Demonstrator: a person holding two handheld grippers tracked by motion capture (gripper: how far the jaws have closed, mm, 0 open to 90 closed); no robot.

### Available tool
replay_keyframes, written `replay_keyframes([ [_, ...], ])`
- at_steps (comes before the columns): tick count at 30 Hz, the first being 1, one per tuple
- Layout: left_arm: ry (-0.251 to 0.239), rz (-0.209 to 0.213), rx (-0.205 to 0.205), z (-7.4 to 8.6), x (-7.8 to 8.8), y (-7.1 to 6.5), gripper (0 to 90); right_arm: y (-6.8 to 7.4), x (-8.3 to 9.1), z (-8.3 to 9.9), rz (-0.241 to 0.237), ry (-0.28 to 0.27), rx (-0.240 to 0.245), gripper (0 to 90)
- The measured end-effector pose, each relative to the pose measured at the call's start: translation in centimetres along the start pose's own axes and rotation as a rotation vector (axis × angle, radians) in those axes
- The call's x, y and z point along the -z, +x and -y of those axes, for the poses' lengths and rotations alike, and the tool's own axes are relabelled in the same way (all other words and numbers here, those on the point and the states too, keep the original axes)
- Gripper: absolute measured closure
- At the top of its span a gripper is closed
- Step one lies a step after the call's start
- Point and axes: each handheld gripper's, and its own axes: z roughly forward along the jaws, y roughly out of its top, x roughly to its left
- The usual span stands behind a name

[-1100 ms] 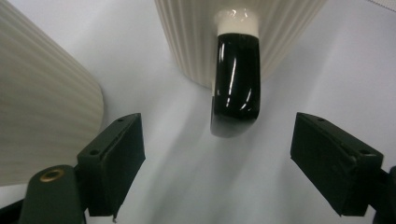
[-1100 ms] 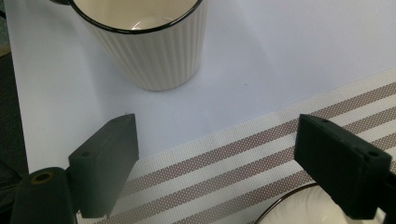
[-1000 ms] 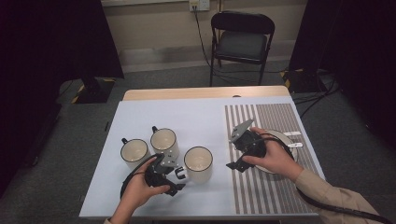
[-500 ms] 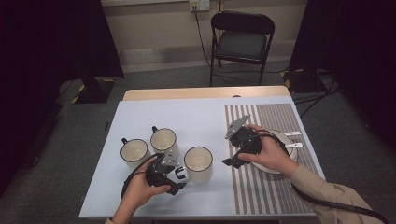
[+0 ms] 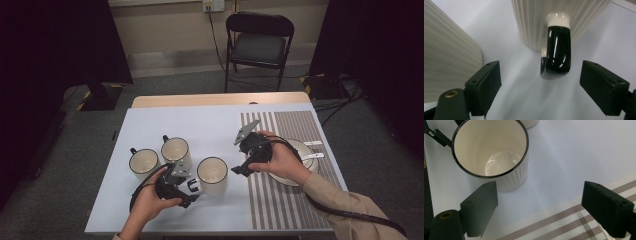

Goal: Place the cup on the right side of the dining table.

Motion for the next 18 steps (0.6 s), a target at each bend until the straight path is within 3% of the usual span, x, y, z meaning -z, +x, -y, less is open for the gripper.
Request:
replay_keyframes([
  [12,-0.010,0.001,0.010,0.3,-0.2,0.0,17.0,0.2,-0.6,-1.1,-0.013,0.011,-0.014,13.0],
  [18,-0.027,0.006,0.014,0.4,0.0,-0.1,23.6,0.3,-0.9,-1.7,-0.021,0.001,-0.017,13.4],
])
